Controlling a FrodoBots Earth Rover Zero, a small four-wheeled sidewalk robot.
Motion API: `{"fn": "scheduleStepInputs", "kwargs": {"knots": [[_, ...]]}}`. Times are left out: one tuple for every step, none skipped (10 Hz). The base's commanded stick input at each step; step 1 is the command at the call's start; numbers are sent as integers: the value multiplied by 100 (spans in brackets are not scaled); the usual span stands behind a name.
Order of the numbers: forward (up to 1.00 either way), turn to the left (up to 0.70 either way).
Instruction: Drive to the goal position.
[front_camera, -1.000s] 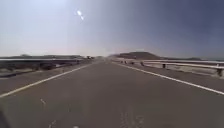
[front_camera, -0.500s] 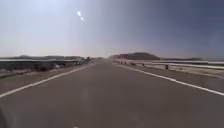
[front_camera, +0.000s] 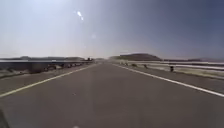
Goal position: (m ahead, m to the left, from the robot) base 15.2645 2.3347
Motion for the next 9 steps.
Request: {"fn": "scheduleStepInputs", "kwargs": {"knots": [[100,0],[100,0],[100,0],[100,0],[100,0],[100,0],[100,0],[100,0],[100,0]]}}
